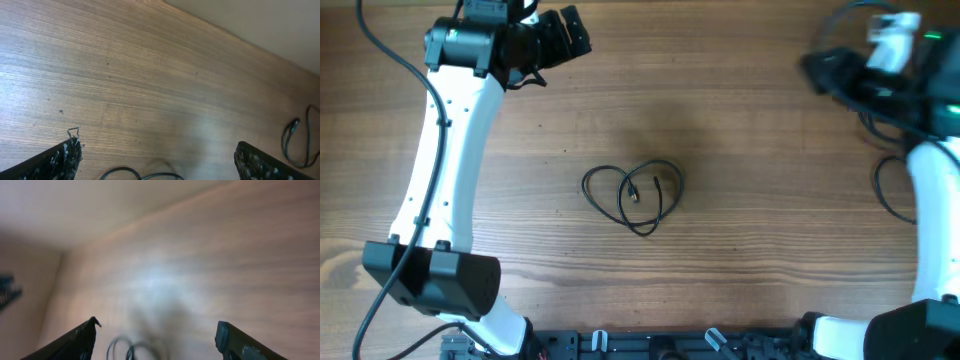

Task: Untangle cables

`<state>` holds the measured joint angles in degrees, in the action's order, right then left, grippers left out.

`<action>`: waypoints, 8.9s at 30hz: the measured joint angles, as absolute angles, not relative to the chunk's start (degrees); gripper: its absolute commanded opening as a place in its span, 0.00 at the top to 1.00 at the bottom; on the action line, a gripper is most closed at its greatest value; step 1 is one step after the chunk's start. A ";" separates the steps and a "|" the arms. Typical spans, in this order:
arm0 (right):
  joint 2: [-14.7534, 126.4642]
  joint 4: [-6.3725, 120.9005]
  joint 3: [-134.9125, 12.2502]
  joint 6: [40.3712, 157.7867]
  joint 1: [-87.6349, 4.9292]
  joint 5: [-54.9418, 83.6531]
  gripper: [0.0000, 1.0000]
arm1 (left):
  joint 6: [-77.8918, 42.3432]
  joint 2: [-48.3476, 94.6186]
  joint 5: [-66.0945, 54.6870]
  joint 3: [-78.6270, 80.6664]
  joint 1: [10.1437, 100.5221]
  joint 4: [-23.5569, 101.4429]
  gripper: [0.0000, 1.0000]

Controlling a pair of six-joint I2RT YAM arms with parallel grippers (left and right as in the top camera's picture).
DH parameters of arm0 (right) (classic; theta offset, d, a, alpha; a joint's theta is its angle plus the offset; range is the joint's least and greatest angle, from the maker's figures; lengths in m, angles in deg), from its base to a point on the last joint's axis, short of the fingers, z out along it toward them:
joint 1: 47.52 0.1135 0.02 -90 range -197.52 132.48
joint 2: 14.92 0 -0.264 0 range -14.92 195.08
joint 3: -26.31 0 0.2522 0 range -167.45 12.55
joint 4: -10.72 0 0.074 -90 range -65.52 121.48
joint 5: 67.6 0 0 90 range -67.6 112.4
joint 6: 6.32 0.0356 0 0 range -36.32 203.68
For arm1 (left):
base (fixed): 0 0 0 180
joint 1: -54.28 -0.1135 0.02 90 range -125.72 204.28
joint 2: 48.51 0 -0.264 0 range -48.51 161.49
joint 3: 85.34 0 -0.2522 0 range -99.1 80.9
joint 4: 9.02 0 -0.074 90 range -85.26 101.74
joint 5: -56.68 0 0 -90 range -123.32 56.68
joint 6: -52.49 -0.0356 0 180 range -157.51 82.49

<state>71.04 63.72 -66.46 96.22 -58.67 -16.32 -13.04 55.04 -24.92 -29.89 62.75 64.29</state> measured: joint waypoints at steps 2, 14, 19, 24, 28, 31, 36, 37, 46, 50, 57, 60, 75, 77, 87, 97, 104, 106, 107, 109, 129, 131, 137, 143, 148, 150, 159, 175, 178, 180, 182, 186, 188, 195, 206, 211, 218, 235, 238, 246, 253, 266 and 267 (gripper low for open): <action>72.48 65.17 -66.48 95.84 -53.36 -15.38 0.21 | -12.28 55.04 -24.94 -29.89 61.86 64.29 0.00; 87.54 72.88 -66.46 94.05 -29.54 -7.80 0.28 | -10.62 55.04 -25.37 -29.89 55.61 66.06 0.00; 92.98 74.37 -66.46 89.02 -22.30 -0.39 0.22 | -10.62 55.04 -25.35 -29.89 55.61 66.06 0.00; 94.92 74.30 -66.46 80.37 -17.67 6.54 0.19 | -10.62 55.04 -25.37 -29.89 55.61 66.08 0.00; 96.83 72.25 -66.43 76.92 -14.87 13.03 0.19 | -10.62 55.04 -25.37 -29.89 55.61 66.06 0.00; 98.68 67.74 -65.91 74.51 -14.94 15.79 0.23 | -10.62 55.04 -25.37 -29.89 55.61 66.08 0.00; 99.93 61.93 -64.71 72.48 -15.05 20.49 0.66 | -10.62 55.04 -25.37 -29.89 55.61 66.06 0.00; 99.95 61.03 -64.71 72.72 -15.05 20.81 0.73 | -10.62 55.04 -25.37 -29.89 55.61 66.03 0.00; 99.95 59.11 -64.66 75.32 -15.09 21.43 0.96 | -10.62 55.04 -25.37 -29.89 55.61 66.06 0.00; 99.95 61.80 -66.50 81.31 -16.34 21.12 0.96 | -10.59 55.04 -25.35 -29.89 55.61 66.10 0.00; 99.47 67.20 -88.77 93.94 -31.44 17.47 0.96 | -10.62 55.04 -25.37 -29.89 55.61 66.03 0.00; 99.10 64.62 -95.02 98.07 -38.70 18.06 0.96 | -10.59 55.04 -25.37 -29.89 55.61 66.12 0.00; 111.40 43.51 -97.93 120.06 -67.15 24.33 0.00 | -10.59 55.04 -25.37 -29.89 55.61 66.21 0.00; 115.56 42.30 -97.93 120.08 -68.42 23.52 0.00 | -10.59 55.04 -25.37 -29.89 55.61 66.19 0.00; 114.81 46.39 -97.69 115.08 -68.23 8.12 0.00 | -10.59 55.04 -25.37 -29.89 55.61 66.19 0.00; 75.45 73.30 -98.61 105.44 -54.17 2.26 0.00 | -10.59 55.04 -25.37 -29.89 55.61 66.17 0.00; 65.29 88.95 -98.61 104.32 -45.15 1.41 0.00 | -10.59 55.04 -25.37 -29.89 55.61 66.14 0.00; 64.43 91.85 -98.61 104.35 -44.97 1.43 0.00 | -10.59 55.04 -25.37 -29.89 55.61 66.17 0.00; 64.22 93.51 -98.61 104.19 -44.97 1.43 0.00 | -10.62 55.04 -25.37 -29.89 55.61 66.19 0.00; 64.15 95.17 -98.61 103.87 -44.97 1.43 0.00 | -10.59 55.04 -25.37 -29.89 55.61 66.19 0.00; 42.47 51.33 -53.15 94.03 -40.16 10.67 0.00 | -10.59 55.04 -25.40 -29.89 55.61 66.25 0.00; 34.97 43.96 -44.75 94.05 -40.16 13.21 0.00 | -10.59 55.04 -25.35 -29.89 55.61 66.19 0.00; 12.92 25.54 -18.26 94.36 -43.83 18.52 0.00 | -10.59 55.04 -25.37 -29.89 55.61 66.19 0.00; -1.97 18.35 1.67 96.43 -45.76 19.52 0.00 | -10.59 55.04 -25.37 -29.89 55.61 66.19 0.00; -11.04 17.56 10.59 96.92 -45.76 20.01 0.00 | -10.59 55.04 -25.37 -29.89 55.61 66.14 0.00; -12.48 18.48 11.77 97.05 -45.76 20.14 0.00 | -10.59 55.04 -25.37 -29.89 55.61 66.12 0.00; -13.92 24.49 12.18 96.81 -45.76 20.29 0.00 | -10.59 55.04 -25.37 -29.89 55.61 66.19 0.00; -13.92 24.51 12.18 96.81 -45.76 20.29 0.00 | -10.59 55.04 -25.37 -29.89 55.61 66.19 0.00; -13.92 24.51 12.18 96.81 -45.76 20.29 0.00 | -10.59 55.04 -25.37 -29.89 55.61 66.19 0.00; -13.92 24.51 12.18 96.81 -45.76 20.29 0.00 | -10.59 55.04 -25.37 -29.89 55.61 66.19 0.00; -13.92 24.51 12.18 96.81 -45.76 20.29 0.00 | -10.59 55.04 -25.37 -29.89 55.61 66.19 0.00; -13.92 24.51 12.18 96.81 -45.76 20.29 0.00 | -10.66 54.97 -25.37 -29.89 55.72 66.19 0.00; -13.92 24.51 12.18 96.81 -45.76 20.29 0.00 | -12.34 54.21 -25.40 -29.89 56.02 66.17 0.00; -13.92 24.51 12.18 96.81 -45.76 20.29 0.00 | -23.97 43.78 -25.53 -29.84 60.83 64.09 0.00; -13.92 24.51 12.18 96.81 -45.76 20.29 0.00 | -26.99 18.36 -25.57 4.91 61.29 38.89 0.00; -13.92 24.49 12.18 96.81 -45.76 20.29 0.00 | -27.01 3.30 -25.55 24.82 61.31 27.19 0.00; -13.92 24.51 12.18 96.81 -45.76 20.27 0.00 | -27.42 -20.00 -25.53 54.74 60.06 6.30 0.00; -13.92 24.51 12.18 96.81 -45.76 20.27 0.00 | -27.66 -42.91 -25.55 76.78 54.10 0.22 0.00; -13.92 24.51 12.18 96.81 -45.76 20.27 0.00 | -27.84 -45.22 -25.55 78.33 54.10 2.63 0.00; -13.92 24.51 12.18 96.81 -45.76 20.27 0.00 | -27.82 -47.74 -25.51 79.55 54.19 9.71 0.00; -13.92 24.51 12.18 96.81 -45.76 20.27 0.00 | -27.82 -47.74 -25.51 79.55 55.08 9.71 0.00; -13.92 24.51 12.18 96.81 -45.76 20.27 0.00 | -27.80 -47.74 -25.51 79.55 55.08 9.71 0.00; -13.92 24.51 12.18 96.81 -45.76 20.27 0.00 | -27.82 -47.74 -25.51 79.55 55.08 9.71 0.00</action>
